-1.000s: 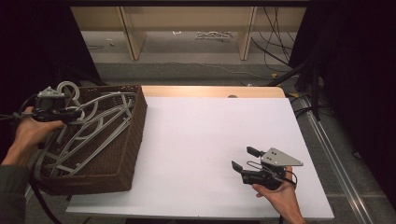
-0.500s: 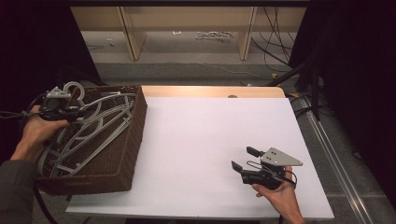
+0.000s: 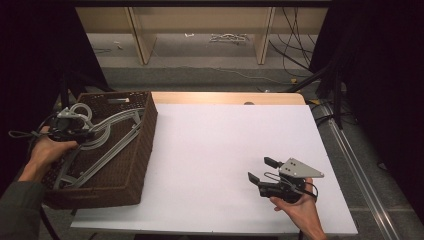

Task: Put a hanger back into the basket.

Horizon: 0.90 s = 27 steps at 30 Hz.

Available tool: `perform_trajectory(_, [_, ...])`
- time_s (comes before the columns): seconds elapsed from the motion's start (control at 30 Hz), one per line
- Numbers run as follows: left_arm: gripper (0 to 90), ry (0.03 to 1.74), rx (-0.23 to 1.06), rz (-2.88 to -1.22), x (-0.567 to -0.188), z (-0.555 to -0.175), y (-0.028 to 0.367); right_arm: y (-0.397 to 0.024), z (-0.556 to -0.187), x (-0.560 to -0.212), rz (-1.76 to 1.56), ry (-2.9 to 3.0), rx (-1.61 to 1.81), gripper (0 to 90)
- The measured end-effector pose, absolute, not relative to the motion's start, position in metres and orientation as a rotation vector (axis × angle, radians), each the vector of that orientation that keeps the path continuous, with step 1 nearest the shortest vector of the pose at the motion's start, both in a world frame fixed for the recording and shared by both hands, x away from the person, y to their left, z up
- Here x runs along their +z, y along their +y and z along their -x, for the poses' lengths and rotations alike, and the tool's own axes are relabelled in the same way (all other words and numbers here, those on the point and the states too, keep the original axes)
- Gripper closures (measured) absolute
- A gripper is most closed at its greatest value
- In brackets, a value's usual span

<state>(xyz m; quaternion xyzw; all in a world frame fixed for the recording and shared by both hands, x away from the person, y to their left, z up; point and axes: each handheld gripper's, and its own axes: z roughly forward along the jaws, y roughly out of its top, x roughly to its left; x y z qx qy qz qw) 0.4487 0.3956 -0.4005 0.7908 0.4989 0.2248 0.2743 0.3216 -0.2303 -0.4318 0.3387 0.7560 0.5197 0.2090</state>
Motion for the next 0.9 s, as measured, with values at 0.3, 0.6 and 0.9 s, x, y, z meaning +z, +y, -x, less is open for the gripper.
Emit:
perform_trajectory(0.3, [77.8, 1.438, 0.648, -2.146, -0.413, -0.45, 0.403, -0.231, -0.323, -0.433, -0.918, 2.077, 1.458, 24.4])
perform_trajectory(0.6, [59.3, 1.484, 0.691, -2.093, -0.412, -0.444, 0.407, -0.231, -0.322, -0.433, -0.938, 2.102, 1.439, 24.3])
perform_trajectory(0.9, [39.0, 1.471, 0.733, -1.967, -0.387, -0.424, 0.395, -0.231, -0.323, -0.432, -0.925, 2.09, 1.44, 23.9])
